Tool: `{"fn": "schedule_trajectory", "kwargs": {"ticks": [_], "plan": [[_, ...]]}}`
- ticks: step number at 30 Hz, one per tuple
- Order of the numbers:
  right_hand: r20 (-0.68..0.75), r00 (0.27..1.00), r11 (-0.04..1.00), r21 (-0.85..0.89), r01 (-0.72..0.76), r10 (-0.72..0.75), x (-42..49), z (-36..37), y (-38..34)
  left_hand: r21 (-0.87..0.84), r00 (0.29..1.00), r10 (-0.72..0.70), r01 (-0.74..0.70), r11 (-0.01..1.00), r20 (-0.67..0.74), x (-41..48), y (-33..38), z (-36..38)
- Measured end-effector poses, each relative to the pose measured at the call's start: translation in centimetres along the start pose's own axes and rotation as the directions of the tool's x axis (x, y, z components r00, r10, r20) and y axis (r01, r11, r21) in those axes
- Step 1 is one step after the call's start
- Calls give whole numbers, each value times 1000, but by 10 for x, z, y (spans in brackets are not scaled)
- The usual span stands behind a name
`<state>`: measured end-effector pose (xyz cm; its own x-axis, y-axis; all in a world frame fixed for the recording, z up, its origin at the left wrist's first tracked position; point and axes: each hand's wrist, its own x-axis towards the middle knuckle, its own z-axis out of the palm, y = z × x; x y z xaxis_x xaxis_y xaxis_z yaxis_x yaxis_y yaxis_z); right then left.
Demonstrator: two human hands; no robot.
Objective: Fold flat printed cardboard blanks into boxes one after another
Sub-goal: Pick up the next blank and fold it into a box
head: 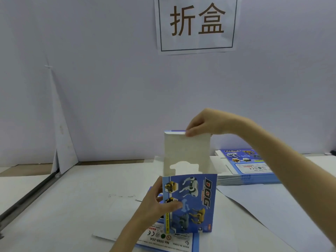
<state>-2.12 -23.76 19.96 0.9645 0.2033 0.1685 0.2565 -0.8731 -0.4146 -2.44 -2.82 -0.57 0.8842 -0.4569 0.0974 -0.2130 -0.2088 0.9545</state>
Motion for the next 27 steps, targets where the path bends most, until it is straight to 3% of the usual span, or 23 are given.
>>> {"fn": "schedule_trajectory", "kwargs": {"ticks": [5,6,8,10,11,13,15,17,20,22,27], "plan": [[-183,982,993,99,70,-51,-13,12,21,12,999,44,-44,999,21,3,-2,0],[-243,968,977,182,110,-64,-17,18,26,13,1000,29,-28,1000,-3,3,-5,-1],[-448,894,868,445,221,2,-33,32,38,-7,1000,-9,9,1000,-22,-1,-14,-3],[-581,790,722,631,285,195,-52,55,58,-8,998,-30,31,999,46,-10,-23,3],[-554,779,677,696,241,293,-60,69,68,2,997,-30,30,1000,69,-13,-26,8],[-347,854,578,813,67,389,-74,99,83,-90,1000,25,-24,996,17,-13,-21,13],[-118,943,524,849,-66,310,-83,117,85,-179,987,118,-137,974,-113,-6,1,10],[-46,987,518,854,-42,155,-84,118,71,-211,973,170,-201,957,-158,2,35,1],[-192,981,512,847,147,35,-75,102,37,-237,961,240,-268,934,-141,4,74,-10],[-285,958,499,833,237,20,-73,95,20,-291,932,273,-336,896,-237,-2,88,-13],[-344,938,566,782,263,39,-84,93,1,-245,871,248,-373,895,-423,-12,99,-8]]}}
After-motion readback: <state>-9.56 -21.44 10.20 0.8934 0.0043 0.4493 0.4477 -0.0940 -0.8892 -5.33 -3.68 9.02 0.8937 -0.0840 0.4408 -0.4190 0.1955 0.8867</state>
